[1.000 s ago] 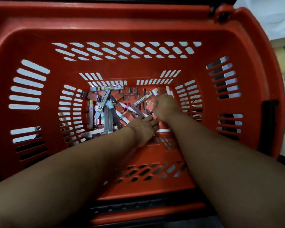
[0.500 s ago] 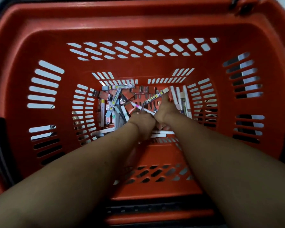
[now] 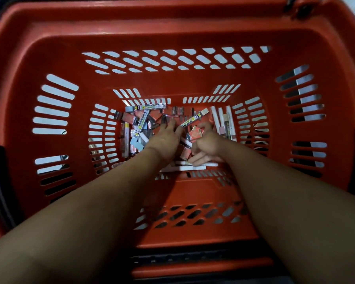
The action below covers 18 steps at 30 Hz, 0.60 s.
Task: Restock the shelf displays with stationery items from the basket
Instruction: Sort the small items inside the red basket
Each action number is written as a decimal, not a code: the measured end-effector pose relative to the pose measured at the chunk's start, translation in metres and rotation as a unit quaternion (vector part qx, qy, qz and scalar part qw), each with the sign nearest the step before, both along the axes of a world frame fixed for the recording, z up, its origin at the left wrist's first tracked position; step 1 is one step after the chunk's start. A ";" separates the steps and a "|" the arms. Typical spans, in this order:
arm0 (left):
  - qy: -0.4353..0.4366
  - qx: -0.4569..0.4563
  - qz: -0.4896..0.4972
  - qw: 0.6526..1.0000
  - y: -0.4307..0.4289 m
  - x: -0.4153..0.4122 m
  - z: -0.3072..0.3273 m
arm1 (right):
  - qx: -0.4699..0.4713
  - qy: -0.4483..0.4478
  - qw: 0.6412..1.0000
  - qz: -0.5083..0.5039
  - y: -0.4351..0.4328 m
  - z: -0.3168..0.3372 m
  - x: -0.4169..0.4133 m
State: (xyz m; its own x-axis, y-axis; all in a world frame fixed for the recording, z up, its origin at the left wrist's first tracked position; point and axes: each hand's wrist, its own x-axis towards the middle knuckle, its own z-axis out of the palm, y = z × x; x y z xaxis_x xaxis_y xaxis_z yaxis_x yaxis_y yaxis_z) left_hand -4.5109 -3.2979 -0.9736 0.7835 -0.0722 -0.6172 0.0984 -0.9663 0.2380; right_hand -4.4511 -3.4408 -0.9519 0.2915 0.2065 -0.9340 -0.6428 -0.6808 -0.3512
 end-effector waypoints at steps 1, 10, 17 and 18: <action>0.004 -0.002 0.004 1.000 0.000 0.001 0.000 | 0.007 0.008 1.000 -0.005 0.002 -0.001 -0.002; 0.016 0.092 -0.037 0.995 -0.003 0.010 0.004 | 0.011 0.014 0.999 -0.042 0.001 -0.015 -0.003; -0.026 0.069 -0.028 0.997 0.021 0.002 0.015 | 0.026 -0.033 0.999 0.004 0.011 -0.017 -0.003; -0.061 0.031 -0.003 0.998 0.027 0.000 0.016 | 0.024 -0.040 0.999 0.018 0.012 -0.016 -0.003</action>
